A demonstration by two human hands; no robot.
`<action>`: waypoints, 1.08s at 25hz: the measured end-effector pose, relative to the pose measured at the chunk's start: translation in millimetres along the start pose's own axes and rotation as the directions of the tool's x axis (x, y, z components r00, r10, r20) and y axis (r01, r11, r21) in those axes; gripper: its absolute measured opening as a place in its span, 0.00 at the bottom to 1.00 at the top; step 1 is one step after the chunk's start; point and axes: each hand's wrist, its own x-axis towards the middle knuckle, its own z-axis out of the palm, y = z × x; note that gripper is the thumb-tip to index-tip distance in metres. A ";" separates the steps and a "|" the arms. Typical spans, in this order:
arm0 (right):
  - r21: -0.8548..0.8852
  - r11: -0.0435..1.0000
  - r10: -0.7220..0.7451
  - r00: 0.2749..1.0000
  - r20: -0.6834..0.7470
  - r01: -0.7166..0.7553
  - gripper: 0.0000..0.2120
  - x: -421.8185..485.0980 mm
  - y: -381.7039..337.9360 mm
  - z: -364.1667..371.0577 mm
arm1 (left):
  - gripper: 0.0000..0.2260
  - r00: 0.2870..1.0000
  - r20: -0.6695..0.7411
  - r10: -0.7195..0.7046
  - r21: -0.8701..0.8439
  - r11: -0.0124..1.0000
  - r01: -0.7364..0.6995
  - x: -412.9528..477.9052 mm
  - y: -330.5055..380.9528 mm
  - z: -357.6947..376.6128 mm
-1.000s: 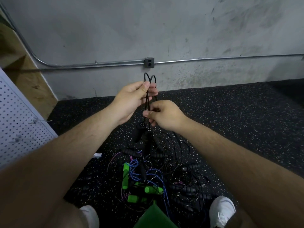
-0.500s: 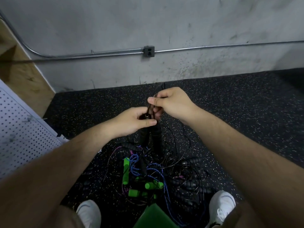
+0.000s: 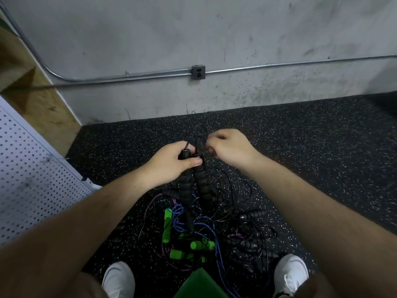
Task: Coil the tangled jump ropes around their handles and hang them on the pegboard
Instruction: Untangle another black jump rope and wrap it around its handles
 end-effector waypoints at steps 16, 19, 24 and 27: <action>-0.424 0.895 -0.143 0.990 0.016 0.137 0.47 -39.2 26.6 71.5 | 0.07 0.931 0.016 -0.366 -0.725 0.637 0.263 -16.3 4.7 24.8; -0.481 0.861 -0.173 0.984 0.034 0.168 0.45 -39.5 33.9 71.5 | 0.08 0.929 0.108 -0.355 -0.782 0.547 0.300 -21.6 4.0 29.0; -0.684 0.682 -0.213 0.965 0.152 0.258 0.40 -34.5 37.8 56.0 | 0.28 0.913 0.155 -0.377 -0.024 0.923 0.384 -29.5 -5.6 -1.9; -0.771 0.547 -0.237 0.944 0.231 0.326 0.37 -28.4 37.4 49.4 | 0.38 1.000 0.006 0.030 0.667 0.744 -0.026 -32.1 -19.7 -19.0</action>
